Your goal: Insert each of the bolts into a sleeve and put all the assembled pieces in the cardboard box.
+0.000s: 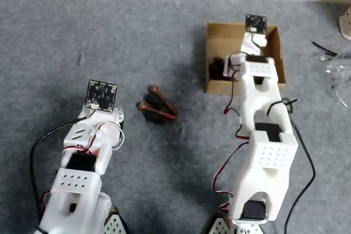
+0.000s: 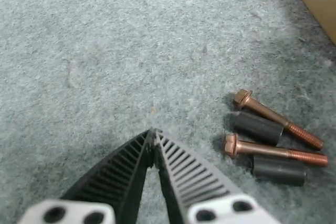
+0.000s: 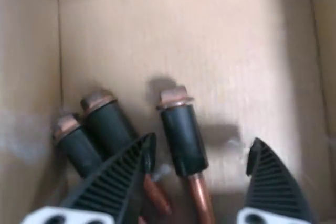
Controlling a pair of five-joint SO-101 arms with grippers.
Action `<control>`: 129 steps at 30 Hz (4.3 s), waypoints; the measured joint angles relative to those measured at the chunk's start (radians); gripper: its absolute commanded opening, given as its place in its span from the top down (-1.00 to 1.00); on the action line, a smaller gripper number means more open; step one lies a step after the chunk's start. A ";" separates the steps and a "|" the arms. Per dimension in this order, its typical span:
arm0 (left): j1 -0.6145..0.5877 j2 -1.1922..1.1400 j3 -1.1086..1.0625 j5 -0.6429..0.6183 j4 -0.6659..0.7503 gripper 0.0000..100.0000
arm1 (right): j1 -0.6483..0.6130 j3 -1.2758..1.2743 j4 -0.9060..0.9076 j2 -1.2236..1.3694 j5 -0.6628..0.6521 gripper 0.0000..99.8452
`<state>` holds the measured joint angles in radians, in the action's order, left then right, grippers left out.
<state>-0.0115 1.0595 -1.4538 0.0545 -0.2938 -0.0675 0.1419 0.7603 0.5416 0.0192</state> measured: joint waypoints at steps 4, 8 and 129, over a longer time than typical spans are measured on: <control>0.000 0.000 0.000 0.000 0.000 0.99 | -0.015 -0.028 0.074 -0.084 0.000 0.49; 0.000 0.000 0.000 0.000 0.000 0.99 | -0.055 -0.127 0.086 -0.236 0.000 0.49; -0.083 0.000 0.000 -0.043 0.009 0.99 | -0.941 -1.201 -0.247 -0.852 -0.404 0.98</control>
<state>-0.0944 1.0595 -1.4538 0.0115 -0.2846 -1.0081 -1.0595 0.5132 -0.3099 -0.3844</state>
